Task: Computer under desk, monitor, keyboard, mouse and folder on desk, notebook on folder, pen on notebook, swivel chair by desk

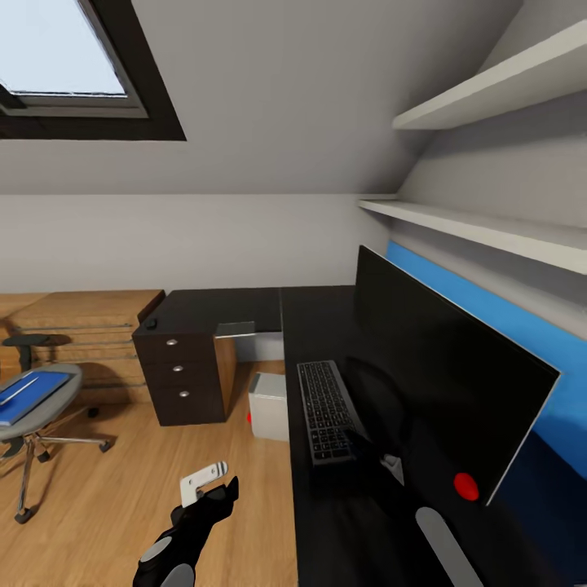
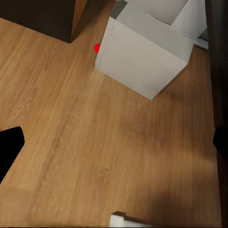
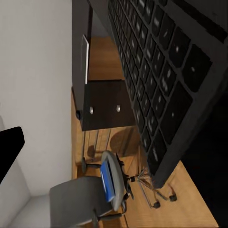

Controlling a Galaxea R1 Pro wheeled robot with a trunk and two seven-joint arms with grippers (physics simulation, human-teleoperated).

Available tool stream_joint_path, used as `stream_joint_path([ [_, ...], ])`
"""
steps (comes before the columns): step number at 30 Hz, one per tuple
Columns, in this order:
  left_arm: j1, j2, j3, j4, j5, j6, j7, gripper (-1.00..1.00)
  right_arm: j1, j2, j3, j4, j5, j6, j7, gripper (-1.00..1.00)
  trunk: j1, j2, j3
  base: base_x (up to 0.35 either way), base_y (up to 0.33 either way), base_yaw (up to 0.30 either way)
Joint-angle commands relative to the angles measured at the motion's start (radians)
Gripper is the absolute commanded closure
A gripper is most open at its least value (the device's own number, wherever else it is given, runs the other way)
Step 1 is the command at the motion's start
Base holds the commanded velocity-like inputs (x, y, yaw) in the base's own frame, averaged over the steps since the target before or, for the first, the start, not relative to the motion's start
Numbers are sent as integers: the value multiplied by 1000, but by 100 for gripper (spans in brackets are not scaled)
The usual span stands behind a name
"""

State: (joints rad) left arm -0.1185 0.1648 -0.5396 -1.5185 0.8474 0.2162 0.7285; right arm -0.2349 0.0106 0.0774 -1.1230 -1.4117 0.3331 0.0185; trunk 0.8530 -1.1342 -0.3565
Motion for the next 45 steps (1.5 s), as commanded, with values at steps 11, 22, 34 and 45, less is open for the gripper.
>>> stream_joint_path([
  [11, -1, 1, -2, -2, 3, 3, 6, -100, 0, 0, -1, 0, -4, 2, 1, -100, 0, -1, -1, -295, -148, 0],
  [22, -1, 1, -2, -2, 4, 3, 5, -100, 0, 0, -1, 0, -4, 1, 1, -100, 0, -1, -1, -288, -177, 0],
  [34, -1, 1, 0, -2, 4, 4, 5, -100, 0, 0, 2, 0, -3, 1, 2, -100, 0, -1, -1, -318, -79, 0],
  [45, -1, 1, 7, -2, 6, 5, 5, -100, -1, 2, 8, 4, 2, -1, -38, -100, 0, -1, -1, -332, -5, 0],
])
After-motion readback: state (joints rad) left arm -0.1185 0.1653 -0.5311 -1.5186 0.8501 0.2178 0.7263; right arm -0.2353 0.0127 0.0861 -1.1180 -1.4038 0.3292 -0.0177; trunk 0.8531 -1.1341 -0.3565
